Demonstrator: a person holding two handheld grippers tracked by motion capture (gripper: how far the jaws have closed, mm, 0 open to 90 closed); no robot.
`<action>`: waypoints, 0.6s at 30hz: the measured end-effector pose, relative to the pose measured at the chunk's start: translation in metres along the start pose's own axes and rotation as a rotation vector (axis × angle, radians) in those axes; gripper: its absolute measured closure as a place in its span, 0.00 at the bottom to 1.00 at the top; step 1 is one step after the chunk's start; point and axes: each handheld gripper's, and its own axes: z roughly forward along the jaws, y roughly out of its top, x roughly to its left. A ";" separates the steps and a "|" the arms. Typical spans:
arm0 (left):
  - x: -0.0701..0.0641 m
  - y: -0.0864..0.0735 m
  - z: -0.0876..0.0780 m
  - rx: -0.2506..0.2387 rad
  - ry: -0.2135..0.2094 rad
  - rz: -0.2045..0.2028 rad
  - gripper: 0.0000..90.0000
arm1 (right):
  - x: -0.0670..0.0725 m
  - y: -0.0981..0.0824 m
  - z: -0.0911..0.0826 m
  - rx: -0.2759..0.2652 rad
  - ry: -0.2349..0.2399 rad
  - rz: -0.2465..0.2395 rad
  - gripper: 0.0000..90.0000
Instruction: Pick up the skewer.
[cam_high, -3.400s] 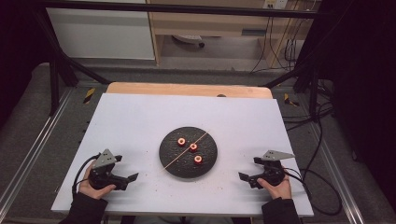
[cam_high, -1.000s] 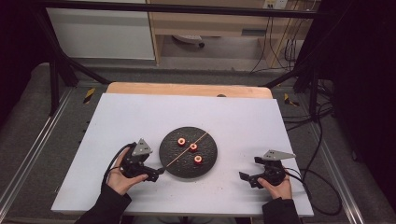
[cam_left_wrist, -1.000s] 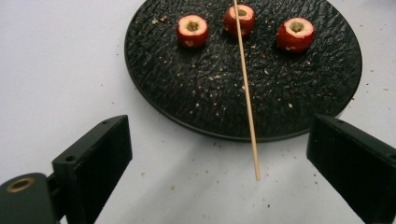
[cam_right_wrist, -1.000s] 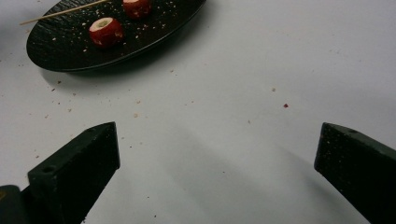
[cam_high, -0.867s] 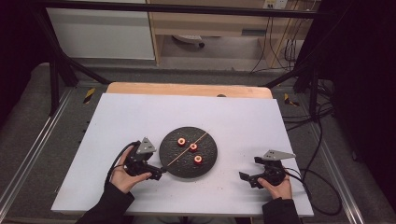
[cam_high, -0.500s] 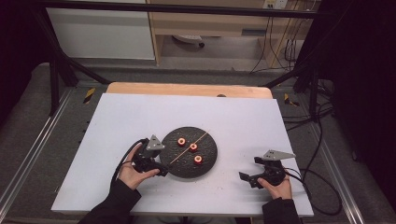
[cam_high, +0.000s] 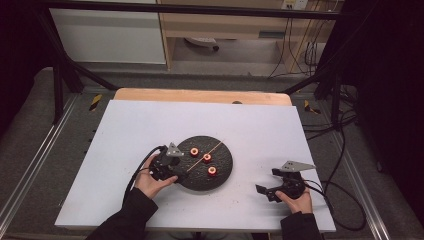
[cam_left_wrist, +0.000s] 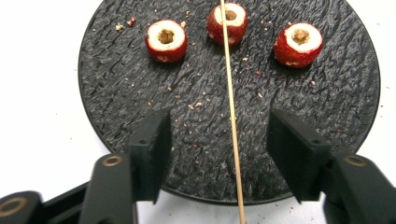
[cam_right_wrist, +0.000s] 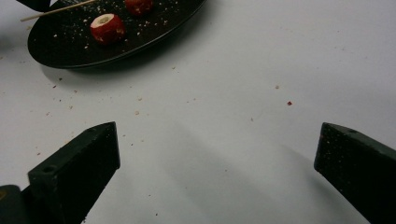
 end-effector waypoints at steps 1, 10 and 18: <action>0.000 0.001 0.001 0.009 0.000 0.005 0.48 | 0.000 0.000 0.000 0.000 0.000 0.000 0.01; -0.002 0.005 0.007 0.063 -0.005 0.018 0.65 | 0.000 0.000 0.001 0.000 0.001 -0.001 0.01; -0.006 0.010 0.011 0.090 -0.015 0.037 0.78 | 0.000 0.000 0.001 0.001 0.003 -0.001 0.01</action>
